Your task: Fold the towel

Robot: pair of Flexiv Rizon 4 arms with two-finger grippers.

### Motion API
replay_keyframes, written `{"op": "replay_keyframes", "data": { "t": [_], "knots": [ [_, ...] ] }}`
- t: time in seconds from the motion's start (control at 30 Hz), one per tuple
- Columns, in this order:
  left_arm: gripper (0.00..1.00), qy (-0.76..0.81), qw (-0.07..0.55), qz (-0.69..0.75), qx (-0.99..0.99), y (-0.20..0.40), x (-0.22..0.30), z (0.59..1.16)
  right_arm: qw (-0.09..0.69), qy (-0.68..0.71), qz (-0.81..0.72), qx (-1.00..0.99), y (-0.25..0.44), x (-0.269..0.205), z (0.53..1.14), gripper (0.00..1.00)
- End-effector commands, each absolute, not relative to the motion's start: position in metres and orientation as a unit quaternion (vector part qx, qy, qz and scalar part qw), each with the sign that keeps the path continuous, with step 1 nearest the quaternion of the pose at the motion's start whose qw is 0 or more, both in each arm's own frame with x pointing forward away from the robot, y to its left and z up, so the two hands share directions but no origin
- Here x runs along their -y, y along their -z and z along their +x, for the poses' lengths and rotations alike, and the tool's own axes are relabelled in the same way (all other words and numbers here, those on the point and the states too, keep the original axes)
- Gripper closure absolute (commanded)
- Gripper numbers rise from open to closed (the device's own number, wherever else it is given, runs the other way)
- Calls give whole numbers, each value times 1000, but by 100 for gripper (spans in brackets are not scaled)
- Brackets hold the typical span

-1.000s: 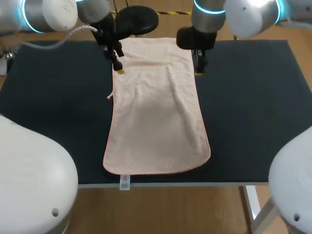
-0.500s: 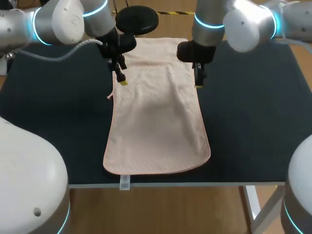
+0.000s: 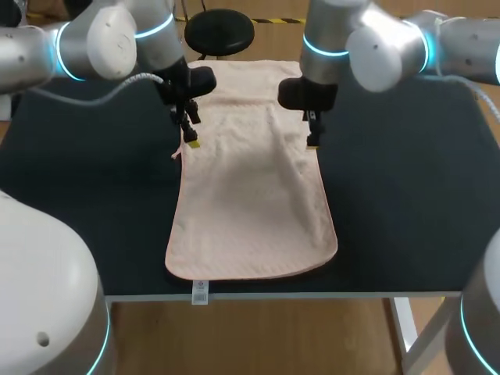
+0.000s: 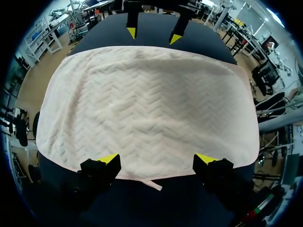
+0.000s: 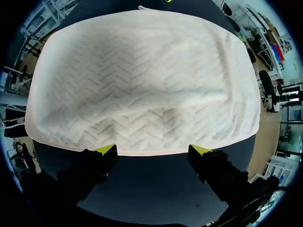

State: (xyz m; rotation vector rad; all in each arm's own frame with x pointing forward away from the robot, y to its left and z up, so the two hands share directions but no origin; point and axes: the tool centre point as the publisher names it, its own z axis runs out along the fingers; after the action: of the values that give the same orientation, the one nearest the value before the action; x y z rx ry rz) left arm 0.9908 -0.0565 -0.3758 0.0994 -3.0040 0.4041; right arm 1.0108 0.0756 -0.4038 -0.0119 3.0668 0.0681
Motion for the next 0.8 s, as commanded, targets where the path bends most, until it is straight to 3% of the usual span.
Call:
{"op": "replay_keyframes", "data": {
  "t": [0.03, 0.8],
  "knots": [
    [0, -138, 58, 25, 988, 388, 57, 996, 31, -23, -5, -999, 414, -79, 1017, 0],
    [0, -87, 30, 2, 996, 414, 52, 995, 41, -25, 2, -999, 427, -78, 1017, 0]
  ]
}}
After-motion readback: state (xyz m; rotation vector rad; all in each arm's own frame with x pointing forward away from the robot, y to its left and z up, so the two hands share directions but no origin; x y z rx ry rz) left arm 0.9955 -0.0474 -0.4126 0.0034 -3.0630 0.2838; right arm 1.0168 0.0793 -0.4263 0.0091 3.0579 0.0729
